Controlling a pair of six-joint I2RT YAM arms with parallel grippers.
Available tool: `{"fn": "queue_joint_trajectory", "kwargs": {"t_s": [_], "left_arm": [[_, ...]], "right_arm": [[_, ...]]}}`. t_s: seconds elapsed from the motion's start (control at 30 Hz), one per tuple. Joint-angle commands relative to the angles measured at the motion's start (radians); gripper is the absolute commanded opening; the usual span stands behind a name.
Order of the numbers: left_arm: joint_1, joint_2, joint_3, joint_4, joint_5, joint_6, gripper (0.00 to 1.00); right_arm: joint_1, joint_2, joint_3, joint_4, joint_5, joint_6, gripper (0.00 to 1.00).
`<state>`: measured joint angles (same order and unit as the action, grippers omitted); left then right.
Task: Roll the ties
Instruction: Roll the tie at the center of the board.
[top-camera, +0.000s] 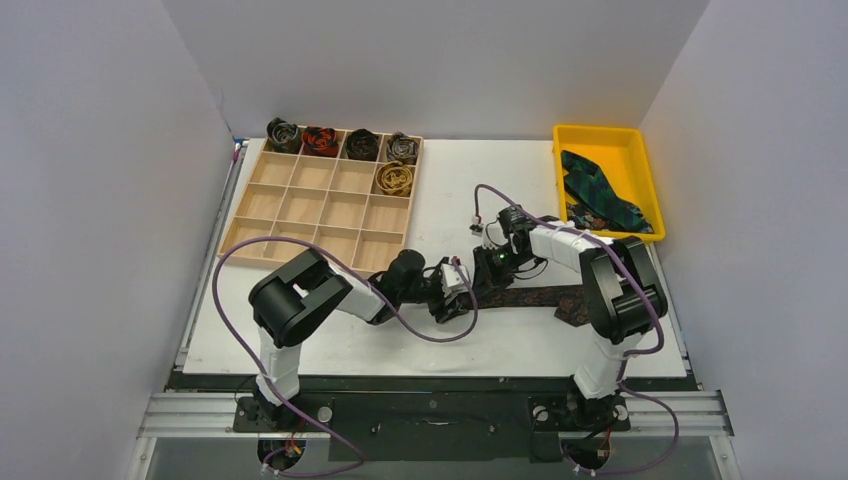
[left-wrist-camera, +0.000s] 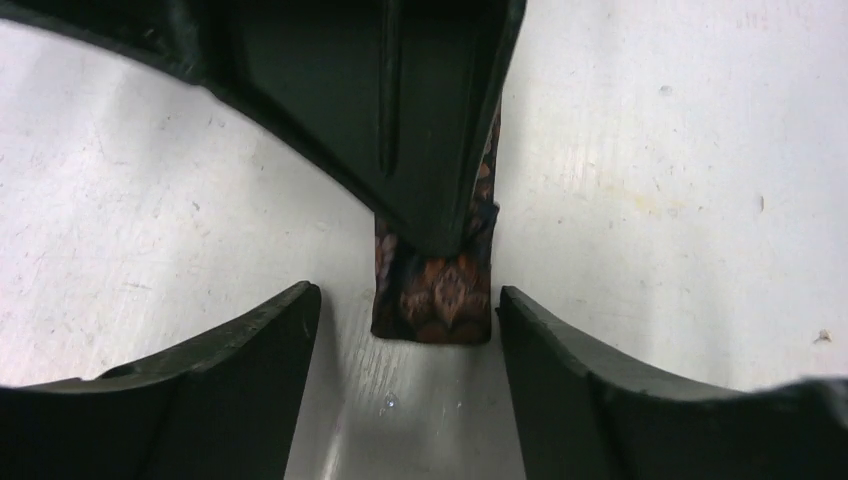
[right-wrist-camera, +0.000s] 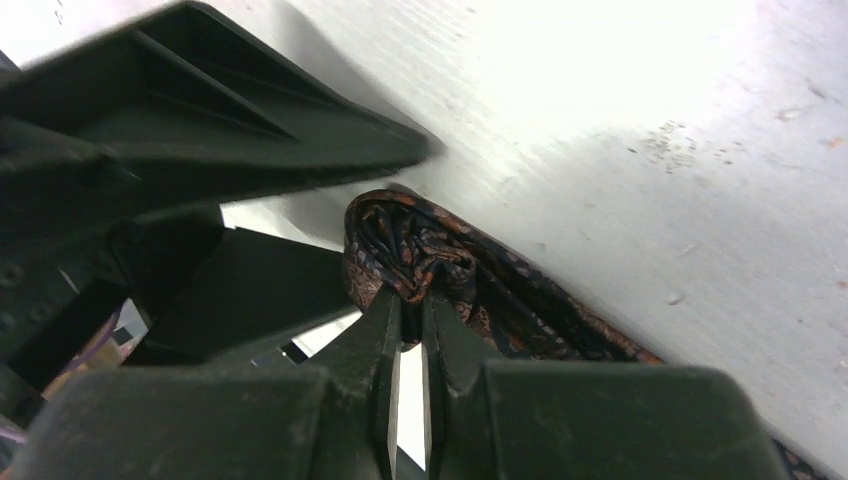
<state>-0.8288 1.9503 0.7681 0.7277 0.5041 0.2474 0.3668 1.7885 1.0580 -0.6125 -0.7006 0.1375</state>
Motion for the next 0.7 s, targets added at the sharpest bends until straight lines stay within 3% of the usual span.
{"fn": "queue_joint_trajectory", "kwargs": {"t_s": [0.0,0.3,0.67], "left_arm": [[0.014,0.012,-0.075,-0.105,-0.001,0.022,0.68],[0.012,0.071,-0.117,0.189,0.096,-0.005,0.76],[-0.025,0.250,-0.012,0.391,0.099,-0.186,0.71]], "right_arm": [[-0.066,0.088,-0.016,-0.069,0.032,-0.094,0.00],[-0.184,0.230,0.017,-0.131,-0.104,-0.151,0.00],[-0.199,0.224,-0.018,-0.118,-0.131,-0.202,0.00]]}}
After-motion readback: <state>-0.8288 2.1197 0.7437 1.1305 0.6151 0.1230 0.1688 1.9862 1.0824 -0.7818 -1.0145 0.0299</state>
